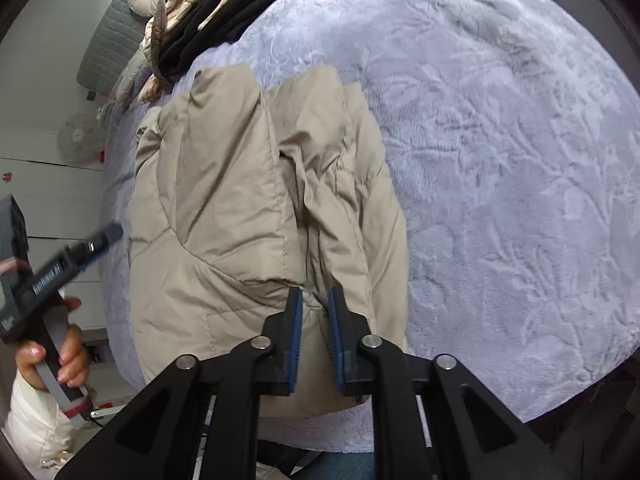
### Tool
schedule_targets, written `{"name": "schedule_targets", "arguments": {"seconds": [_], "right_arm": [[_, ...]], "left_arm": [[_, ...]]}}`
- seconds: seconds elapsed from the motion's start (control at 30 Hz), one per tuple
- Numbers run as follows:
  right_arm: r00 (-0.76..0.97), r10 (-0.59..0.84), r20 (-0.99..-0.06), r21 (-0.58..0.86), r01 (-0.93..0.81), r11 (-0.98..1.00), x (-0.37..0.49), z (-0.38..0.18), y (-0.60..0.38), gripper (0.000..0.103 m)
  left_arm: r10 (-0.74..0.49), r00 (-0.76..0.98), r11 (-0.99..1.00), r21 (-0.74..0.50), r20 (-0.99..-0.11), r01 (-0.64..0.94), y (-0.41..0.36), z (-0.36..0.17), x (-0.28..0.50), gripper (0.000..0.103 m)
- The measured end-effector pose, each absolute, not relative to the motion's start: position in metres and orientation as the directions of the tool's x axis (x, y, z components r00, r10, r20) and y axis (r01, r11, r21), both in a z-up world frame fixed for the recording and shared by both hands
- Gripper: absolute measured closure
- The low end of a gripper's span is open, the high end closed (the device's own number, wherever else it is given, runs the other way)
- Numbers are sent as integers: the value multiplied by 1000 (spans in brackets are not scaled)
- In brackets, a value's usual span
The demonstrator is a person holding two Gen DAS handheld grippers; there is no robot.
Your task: Fold large clothes
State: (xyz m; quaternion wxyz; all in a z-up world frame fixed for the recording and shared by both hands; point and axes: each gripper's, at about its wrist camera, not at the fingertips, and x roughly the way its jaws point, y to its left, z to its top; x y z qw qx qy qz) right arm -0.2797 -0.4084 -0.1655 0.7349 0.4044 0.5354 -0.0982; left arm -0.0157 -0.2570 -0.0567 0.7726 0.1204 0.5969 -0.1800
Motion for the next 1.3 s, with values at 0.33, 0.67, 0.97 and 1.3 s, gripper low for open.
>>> {"name": "schedule_targets", "arguments": {"seconds": [0.33, 0.67, 0.97, 1.3], "right_arm": [[379, 208, -902, 409, 595, 692, -252, -151, -424, 38], [411, 236, -881, 447, 557, 700, -228, -160, -423, 12], [375, 203, -905, 397, 569, 720, -217, -167, -434, 12], [394, 362, -845, 528, 508, 680, -210, -184, -451, 12]], "left_arm": [[-138, 193, 932, -61, -971, 357, -219, -78, -19, 0], [-160, 175, 938, -94, -972, 334, -215, -84, -16, 0], [-191, 145, 937, -136, -971, 322, -210, -89, -9, 0], [-441, -25, 870, -434, -897, 234, -171, -120, 28, 0]]}}
